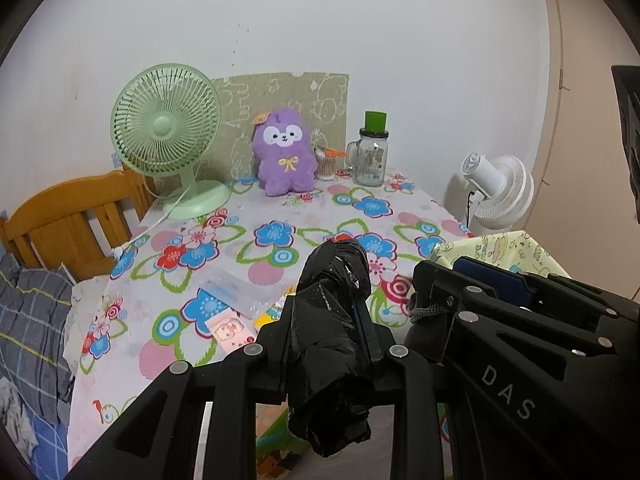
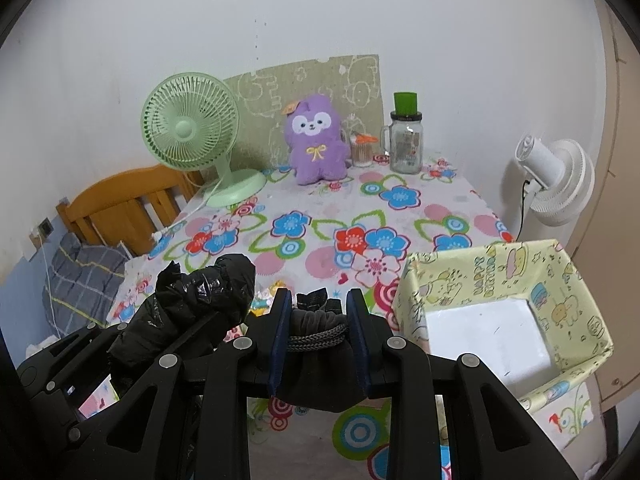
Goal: Organize soft objects
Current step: 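Carry the umbrella and sock with both tools over the paper box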
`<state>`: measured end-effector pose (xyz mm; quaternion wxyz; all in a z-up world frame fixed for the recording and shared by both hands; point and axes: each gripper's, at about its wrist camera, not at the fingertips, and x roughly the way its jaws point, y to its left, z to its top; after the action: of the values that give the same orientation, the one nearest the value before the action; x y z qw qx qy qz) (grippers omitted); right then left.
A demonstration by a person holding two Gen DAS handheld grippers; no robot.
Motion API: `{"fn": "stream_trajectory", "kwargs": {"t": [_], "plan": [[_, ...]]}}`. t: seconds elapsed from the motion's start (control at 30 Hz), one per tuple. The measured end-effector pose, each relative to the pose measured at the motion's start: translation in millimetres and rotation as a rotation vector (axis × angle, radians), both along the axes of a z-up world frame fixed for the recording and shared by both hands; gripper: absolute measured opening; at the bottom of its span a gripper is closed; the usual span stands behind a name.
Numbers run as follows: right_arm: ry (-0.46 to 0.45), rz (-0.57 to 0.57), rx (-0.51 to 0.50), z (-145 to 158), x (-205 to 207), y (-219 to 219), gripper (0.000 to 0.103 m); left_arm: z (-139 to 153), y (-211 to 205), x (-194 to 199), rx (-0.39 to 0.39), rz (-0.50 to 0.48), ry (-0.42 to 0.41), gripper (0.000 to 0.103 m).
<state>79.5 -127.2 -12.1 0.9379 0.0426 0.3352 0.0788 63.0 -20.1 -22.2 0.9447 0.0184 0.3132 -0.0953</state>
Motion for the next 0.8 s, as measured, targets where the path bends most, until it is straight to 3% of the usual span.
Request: {"fn": "stream_trajectory", "kwargs": {"t": [0.8], "plan": [[-0.040, -0.011, -0.005, 29.1, 5.4, -44.1, 0.032, 23.0, -38.7, 6.2, -0.031, -0.013, -0.044, 0.025]]}}
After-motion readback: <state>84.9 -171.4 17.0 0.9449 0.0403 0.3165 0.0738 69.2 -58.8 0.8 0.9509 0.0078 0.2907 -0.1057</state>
